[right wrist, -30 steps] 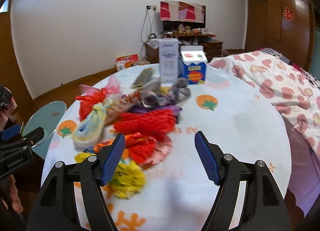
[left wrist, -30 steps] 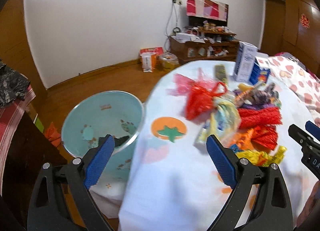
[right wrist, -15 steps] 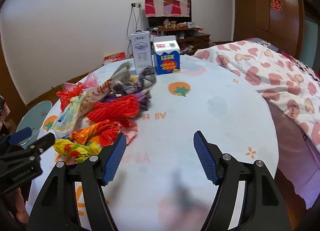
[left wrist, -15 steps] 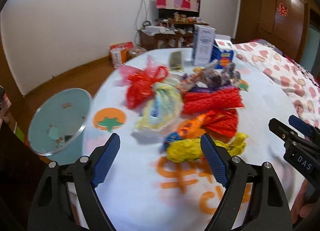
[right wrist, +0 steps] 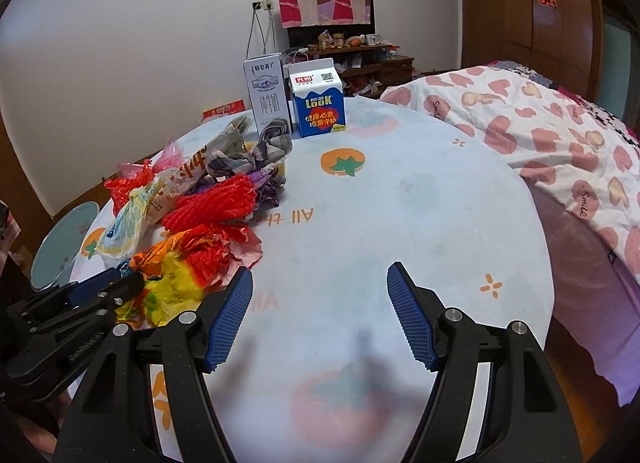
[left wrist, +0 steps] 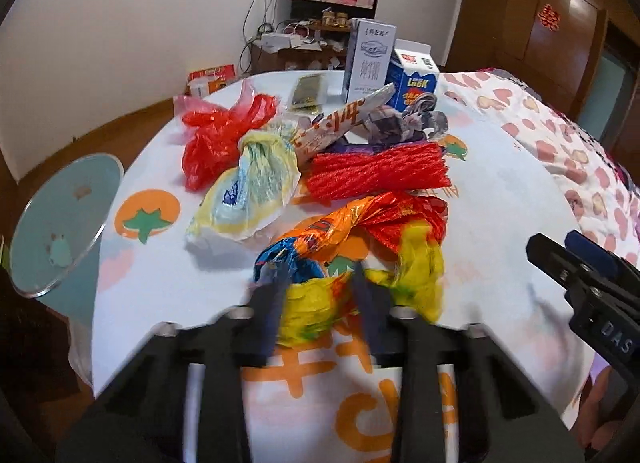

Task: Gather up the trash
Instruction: 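Move both tools back to the table and grasp the yellow wrapper with the left tool, then drop the yellow wrapper into the bin with the left tool while the right tool grasps the orange-red wrapper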

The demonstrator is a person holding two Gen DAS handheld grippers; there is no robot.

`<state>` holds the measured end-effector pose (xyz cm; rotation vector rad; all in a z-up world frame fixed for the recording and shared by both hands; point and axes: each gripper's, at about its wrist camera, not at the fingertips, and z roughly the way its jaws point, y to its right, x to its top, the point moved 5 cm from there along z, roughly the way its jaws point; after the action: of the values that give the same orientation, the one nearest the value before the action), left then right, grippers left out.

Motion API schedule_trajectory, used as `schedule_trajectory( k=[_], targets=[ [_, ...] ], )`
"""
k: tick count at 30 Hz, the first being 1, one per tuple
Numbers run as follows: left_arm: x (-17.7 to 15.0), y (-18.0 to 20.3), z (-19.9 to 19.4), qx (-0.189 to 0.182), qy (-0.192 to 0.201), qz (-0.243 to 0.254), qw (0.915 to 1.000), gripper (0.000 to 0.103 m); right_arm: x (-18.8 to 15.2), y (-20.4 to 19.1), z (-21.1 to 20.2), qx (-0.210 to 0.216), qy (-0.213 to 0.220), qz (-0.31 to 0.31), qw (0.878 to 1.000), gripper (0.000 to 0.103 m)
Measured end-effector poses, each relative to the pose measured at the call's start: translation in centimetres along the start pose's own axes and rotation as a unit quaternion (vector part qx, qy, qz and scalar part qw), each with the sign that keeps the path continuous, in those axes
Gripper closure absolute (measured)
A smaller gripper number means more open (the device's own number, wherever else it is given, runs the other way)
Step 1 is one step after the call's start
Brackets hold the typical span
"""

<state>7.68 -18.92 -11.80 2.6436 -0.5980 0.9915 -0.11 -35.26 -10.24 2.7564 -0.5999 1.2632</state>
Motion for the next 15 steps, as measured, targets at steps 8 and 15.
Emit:
schedule_trajectory(
  k=[8,15],
  targets=[
    [0.7,-1.4,-3.1,-0.003,0.028,0.016,0.9995,0.08,0.8,-0.5,0.5,0.007,-0.003,0.001,1.0,0.033],
    [2.0,-4.8,-6.7,0.022,0.068,-0.003,0.9975,0.08,1.8,-2.8,2.3,0.042,-0.023,0.006,0.999,0.033]
  ],
)
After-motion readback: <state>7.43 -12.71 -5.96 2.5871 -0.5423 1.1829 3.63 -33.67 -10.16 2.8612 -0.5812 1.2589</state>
